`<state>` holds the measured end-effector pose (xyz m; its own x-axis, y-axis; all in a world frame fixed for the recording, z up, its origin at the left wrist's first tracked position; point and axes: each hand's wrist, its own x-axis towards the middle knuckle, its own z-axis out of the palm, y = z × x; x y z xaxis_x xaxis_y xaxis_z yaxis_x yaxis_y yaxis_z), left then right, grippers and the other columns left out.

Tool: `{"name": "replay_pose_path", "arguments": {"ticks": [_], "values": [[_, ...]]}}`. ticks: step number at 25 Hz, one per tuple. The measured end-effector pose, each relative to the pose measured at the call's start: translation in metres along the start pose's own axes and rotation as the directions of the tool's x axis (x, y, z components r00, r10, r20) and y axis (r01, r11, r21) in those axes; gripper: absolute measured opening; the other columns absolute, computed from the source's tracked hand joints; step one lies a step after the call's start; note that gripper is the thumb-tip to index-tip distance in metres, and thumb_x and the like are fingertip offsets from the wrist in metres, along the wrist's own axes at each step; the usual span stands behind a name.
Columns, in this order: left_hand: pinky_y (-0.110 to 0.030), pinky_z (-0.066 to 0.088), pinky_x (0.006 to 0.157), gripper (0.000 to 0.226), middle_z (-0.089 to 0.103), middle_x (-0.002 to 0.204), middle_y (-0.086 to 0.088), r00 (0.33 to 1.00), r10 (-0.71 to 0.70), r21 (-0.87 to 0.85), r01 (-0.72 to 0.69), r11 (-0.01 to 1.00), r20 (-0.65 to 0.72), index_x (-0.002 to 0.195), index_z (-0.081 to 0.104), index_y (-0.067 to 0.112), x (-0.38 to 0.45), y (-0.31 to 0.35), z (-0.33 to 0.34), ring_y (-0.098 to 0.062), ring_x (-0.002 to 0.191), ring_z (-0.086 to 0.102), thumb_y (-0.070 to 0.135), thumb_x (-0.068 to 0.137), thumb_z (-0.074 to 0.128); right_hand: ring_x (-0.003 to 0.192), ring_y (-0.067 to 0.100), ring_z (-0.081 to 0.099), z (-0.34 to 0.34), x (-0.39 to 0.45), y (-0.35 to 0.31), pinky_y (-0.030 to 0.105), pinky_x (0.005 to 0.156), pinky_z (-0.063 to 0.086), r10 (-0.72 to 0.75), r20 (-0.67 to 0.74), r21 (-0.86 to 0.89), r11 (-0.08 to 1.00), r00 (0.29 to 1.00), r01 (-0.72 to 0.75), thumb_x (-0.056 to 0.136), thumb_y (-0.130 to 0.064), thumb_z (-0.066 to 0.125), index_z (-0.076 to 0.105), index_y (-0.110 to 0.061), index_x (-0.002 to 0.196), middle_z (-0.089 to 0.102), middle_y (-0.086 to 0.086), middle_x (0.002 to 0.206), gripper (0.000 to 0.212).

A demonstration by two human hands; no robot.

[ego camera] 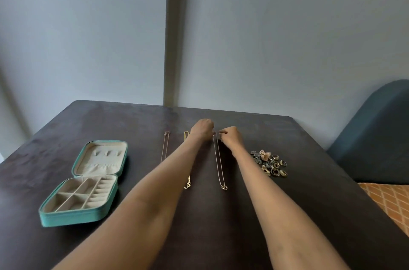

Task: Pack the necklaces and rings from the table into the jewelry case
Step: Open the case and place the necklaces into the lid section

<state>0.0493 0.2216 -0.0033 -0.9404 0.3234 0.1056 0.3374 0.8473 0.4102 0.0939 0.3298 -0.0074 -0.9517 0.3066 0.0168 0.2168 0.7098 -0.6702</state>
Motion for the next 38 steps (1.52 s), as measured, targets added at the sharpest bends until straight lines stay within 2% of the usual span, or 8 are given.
{"name": "replay_pose_path", "arguments": {"ticks": [10,14,20,23,26,32,35,38], "values": [[-0.040,0.047,0.082,0.022,0.065,0.108,-0.022,0.997,-0.056,0.038,0.058,0.998,-0.049,0.102,0.066,-0.002,0.008,0.006,0.003,-0.039,0.105,0.059,0.004,0.083,0.056,0.106,0.025,0.061,0.012,0.000,0.021,0.032,0.086,0.046,-0.073,-0.071,0.223,0.971,0.995,0.087,0.086,-0.013,0.058,0.072,-0.012,0.103,0.071,0.009,0.108,0.022],[-0.036,0.045,0.081,0.021,0.067,0.105,-0.019,0.999,-0.032,-0.149,0.030,0.988,-0.012,0.097,0.067,-0.003,0.011,-0.001,-0.003,-0.032,0.100,0.060,0.009,0.086,0.052,0.106,0.025,0.062,0.017,-0.004,0.024,0.033,0.090,0.047,-0.094,-0.118,0.259,0.958,0.989,0.122,0.089,-0.012,0.055,0.067,-0.009,0.111,0.068,0.011,0.110,0.025],[-0.030,0.050,0.070,0.020,0.061,0.074,-0.007,1.000,0.012,-0.739,0.009,0.674,0.024,0.074,0.055,0.011,-0.007,-0.002,0.003,-0.011,0.061,0.057,0.007,0.094,0.050,0.087,0.024,0.065,0.017,-0.004,0.026,0.044,0.079,0.052,-0.132,-0.059,0.274,0.951,0.989,0.143,0.082,-0.041,0.064,0.072,-0.017,0.085,0.069,0.007,0.089,0.025],[-0.018,0.051,0.063,0.019,0.062,0.073,-0.005,0.997,0.060,-0.783,-0.002,0.622,0.045,0.076,0.055,0.013,-0.023,0.002,-0.010,-0.005,0.057,0.060,0.010,0.095,0.052,0.068,0.007,0.057,0.004,-0.024,0.027,0.027,0.065,0.047,-0.106,-0.029,0.482,0.870,0.994,0.107,0.084,-0.039,0.065,0.072,-0.025,0.078,0.066,-0.006,0.070,0.016],[-0.017,0.052,0.064,0.017,0.060,0.073,-0.004,0.994,0.094,-0.798,-0.016,0.602,0.051,0.078,0.055,0.013,-0.042,0.008,-0.031,-0.004,0.056,0.060,0.012,0.095,0.052,0.062,0.004,0.047,-0.012,-0.056,0.029,0.016,0.059,0.039,-0.107,0.033,0.687,0.725,0.994,0.055,0.088,-0.024,0.064,0.072,-0.015,0.085,0.063,-0.006,0.069,0.012],[-0.024,0.053,0.065,0.016,0.052,0.073,-0.005,0.975,0.199,-0.831,-0.027,0.556,0.102,0.084,0.051,0.011,-0.094,0.027,-0.074,-0.006,0.050,0.059,0.006,0.098,0.044,0.071,0.014,0.059,-0.054,-0.105,0.003,0.024,0.072,0.048,-0.112,-0.004,0.824,0.563,0.994,0.067,0.092,-0.014,0.056,0.066,-0.010,0.085,0.065,0.005,0.077,0.013],[-0.025,0.046,0.057,0.013,0.044,0.069,-0.002,0.981,0.171,-0.871,-0.002,0.491,0.094,0.096,0.051,0.010,-0.120,0.042,-0.092,-0.009,0.046,0.047,0.015,0.100,0.040,0.056,0.012,0.053,-0.084,-0.125,-0.029,0.025,0.062,0.049,-0.146,-0.053,0.810,0.573,0.988,0.128,0.094,-0.019,0.053,0.065,-0.011,0.087,0.055,0.003,0.064,0.016],[-0.022,0.032,0.052,0.038,0.032,0.061,0.003,0.968,0.186,-0.882,0.066,0.467,0.171,0.096,0.056,0.011,-0.140,0.046,-0.105,-0.011,0.051,0.028,0.042,0.100,0.035,0.042,0.007,0.034,-0.105,-0.139,-0.054,0.019,0.043,0.034,-0.182,-0.113,0.751,0.628,0.977,0.204,0.095,-0.023,0.051,0.063,-0.013,0.088,0.040,-0.002,0.055,0.018]]}}
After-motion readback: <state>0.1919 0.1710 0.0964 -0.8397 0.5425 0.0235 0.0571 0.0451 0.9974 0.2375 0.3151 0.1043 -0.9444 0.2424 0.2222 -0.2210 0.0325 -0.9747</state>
